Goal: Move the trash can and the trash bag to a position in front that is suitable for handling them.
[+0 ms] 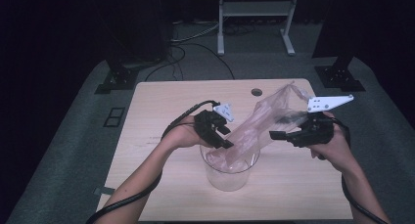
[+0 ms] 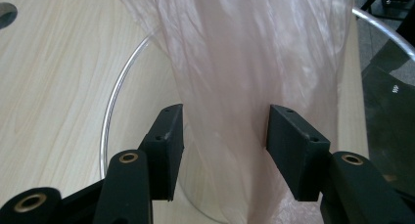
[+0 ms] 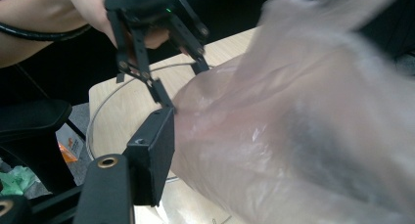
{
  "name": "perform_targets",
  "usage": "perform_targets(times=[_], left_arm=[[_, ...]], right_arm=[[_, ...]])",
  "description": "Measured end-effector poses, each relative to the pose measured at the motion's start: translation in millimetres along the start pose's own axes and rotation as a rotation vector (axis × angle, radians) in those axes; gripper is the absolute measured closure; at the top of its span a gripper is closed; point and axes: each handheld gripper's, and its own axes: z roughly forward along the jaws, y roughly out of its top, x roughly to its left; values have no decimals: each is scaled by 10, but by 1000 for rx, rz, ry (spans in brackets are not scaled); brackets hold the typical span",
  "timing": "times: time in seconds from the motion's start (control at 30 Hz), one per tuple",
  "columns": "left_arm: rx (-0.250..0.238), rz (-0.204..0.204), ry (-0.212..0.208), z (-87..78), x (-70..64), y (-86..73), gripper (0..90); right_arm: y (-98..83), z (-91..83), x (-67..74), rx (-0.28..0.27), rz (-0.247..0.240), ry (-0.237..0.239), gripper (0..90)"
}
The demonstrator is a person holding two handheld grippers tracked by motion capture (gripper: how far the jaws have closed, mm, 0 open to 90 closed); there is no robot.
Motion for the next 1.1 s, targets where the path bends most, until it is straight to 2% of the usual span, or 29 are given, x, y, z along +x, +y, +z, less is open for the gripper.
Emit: perform_targets(times=[0.17, 0.33, 0.4, 0.47, 0.63, 0.77, 1.1], left_arm=[[-26, -16, -14, -24, 2, -31, 438], [-72, -34, -12, -201, -5, -94, 379], [-86, -41, -11, -255, -11, -117, 353], [-97, -49, -11, -301, -17, -146, 346], [-132, -67, -17, -345, -23, -219, 335], [-138, -74, -17, -342, -21, -229, 325], [-149, -68, -15, -370, -16, -183, 308]], right_arm=[[36, 62, 67, 8, -19, 22, 374], [86, 197, 165, 27, -44, 51, 374], [126, 317, 245, 50, -70, 72, 374], [143, 360, 275, 59, -75, 82, 374], [215, 509, 430, 104, -127, 112, 357], [207, 473, 430, 110, -127, 98, 342], [52, 137, 256, 123, -70, 57, 304]])
